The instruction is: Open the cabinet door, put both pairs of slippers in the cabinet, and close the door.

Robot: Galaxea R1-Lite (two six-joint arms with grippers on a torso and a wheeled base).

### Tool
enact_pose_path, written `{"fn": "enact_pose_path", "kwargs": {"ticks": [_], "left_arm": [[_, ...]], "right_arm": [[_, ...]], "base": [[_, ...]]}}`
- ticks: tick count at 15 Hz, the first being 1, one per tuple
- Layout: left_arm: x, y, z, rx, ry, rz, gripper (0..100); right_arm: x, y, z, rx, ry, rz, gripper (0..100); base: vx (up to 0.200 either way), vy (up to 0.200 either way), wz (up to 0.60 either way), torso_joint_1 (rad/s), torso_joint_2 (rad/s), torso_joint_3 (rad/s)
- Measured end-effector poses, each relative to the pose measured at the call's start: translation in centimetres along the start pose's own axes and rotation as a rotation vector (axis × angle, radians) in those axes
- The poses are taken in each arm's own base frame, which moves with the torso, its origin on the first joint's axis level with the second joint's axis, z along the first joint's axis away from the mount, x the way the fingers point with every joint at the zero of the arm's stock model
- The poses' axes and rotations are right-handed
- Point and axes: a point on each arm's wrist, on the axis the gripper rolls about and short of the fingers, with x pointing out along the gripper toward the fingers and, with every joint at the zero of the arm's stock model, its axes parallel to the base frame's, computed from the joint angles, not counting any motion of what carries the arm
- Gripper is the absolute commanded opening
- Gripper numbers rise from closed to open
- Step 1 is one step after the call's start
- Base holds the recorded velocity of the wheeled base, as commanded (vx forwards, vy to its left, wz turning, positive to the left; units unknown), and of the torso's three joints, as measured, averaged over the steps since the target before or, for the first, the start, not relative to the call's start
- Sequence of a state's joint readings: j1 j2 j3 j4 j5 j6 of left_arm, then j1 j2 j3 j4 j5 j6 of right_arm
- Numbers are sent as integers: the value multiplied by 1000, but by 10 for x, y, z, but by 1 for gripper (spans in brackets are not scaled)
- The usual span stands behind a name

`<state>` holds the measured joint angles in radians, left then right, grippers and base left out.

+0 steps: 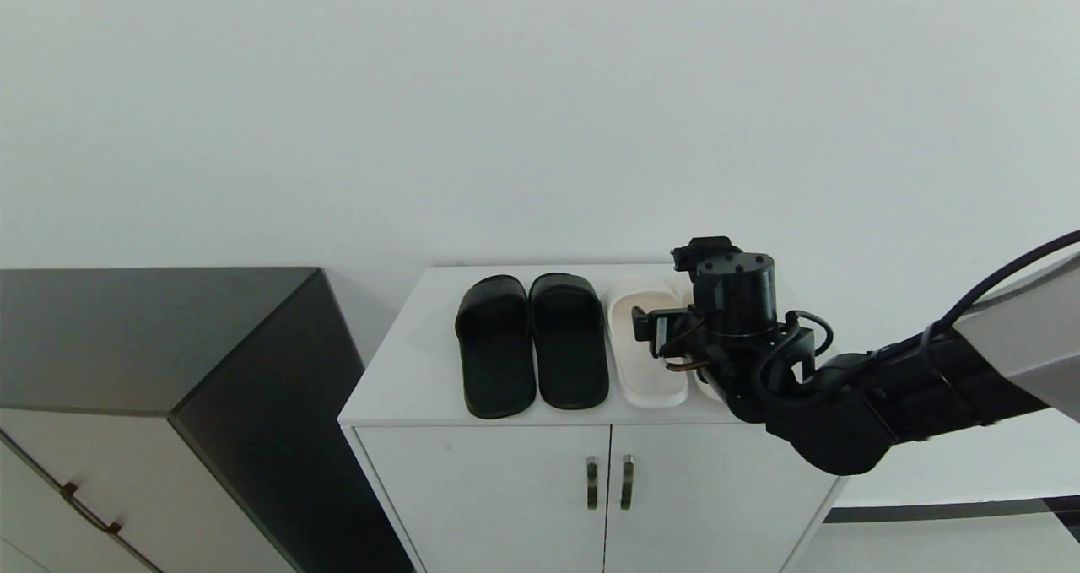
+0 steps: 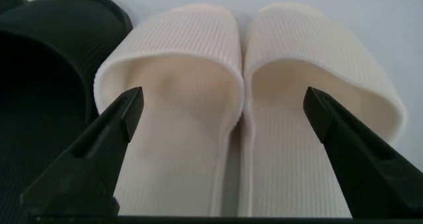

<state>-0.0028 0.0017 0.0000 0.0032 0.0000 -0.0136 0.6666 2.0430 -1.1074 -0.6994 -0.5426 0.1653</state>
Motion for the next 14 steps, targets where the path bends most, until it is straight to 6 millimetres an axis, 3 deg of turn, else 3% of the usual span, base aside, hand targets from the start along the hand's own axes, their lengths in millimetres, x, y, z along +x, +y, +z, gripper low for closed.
{"fn": "enact_pose_path", "kwargs": {"ticks": [6,7,14], "left_arm": [[0,0,0,-3,0,0,0],[0,0,0,-3,0,0,0],[0,0,0,-4,0,0,0]], "right_arm": [[38,-2,-1,15,-6,-43,100],[41,-3,-1,18,-9,-47,0],[45,-3,-4,13,-4,-59,0]], "base": [[0,0,0,0,0,0],[0,0,0,0,0,0],[0,0,0,0,0,0]]}}
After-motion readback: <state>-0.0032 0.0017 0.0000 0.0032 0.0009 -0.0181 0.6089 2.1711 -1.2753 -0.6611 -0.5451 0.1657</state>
